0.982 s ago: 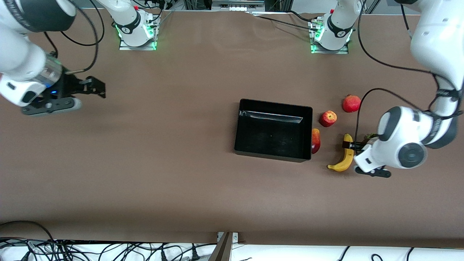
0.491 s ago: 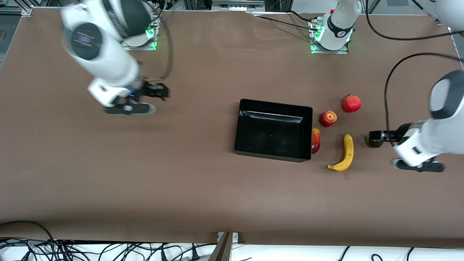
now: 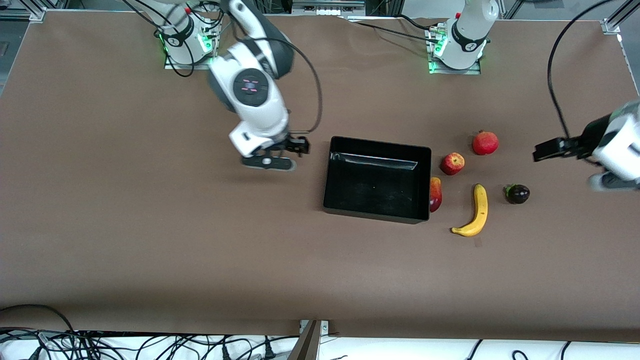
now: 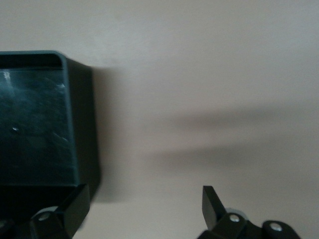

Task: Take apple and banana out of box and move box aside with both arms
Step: 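Grasp the rim of the black tray with the right gripper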

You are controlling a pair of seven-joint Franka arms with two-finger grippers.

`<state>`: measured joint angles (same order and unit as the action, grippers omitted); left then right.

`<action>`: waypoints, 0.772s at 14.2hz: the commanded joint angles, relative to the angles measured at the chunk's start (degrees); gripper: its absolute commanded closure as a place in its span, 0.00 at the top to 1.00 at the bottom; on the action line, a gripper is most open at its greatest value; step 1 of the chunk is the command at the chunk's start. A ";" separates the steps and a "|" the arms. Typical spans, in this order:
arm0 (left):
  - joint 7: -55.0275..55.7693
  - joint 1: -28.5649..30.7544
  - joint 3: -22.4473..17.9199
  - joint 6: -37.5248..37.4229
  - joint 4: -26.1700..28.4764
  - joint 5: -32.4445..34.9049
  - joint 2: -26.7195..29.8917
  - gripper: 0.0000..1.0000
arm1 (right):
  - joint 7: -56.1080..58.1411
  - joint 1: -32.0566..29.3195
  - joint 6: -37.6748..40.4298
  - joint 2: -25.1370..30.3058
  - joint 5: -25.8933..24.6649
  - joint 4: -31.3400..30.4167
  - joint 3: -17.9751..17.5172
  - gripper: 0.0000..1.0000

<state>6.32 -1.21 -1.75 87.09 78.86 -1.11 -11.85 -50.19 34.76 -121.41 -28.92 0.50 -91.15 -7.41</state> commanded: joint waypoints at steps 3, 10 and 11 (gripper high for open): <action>-1.05 -2.04 -5.64 9.95 20.10 -1.18 13.60 1.00 | -9.99 5.04 -5.31 -9.91 0.29 8.34 1.17 1.00; -5.53 -2.65 -4.49 8.36 17.56 3.56 12.55 1.00 | -12.12 8.21 -12.71 -16.52 -0.59 9.15 1.35 0.63; -5.53 -2.57 -3.79 8.36 17.47 4.18 12.55 1.00 | -11.95 8.21 -12.71 -16.79 -0.59 9.15 1.35 0.43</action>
<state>1.92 -3.43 -6.40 94.94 95.97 0.75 -0.07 -61.24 42.07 -134.26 -44.58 0.38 -83.79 -6.84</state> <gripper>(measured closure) 0.000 0.106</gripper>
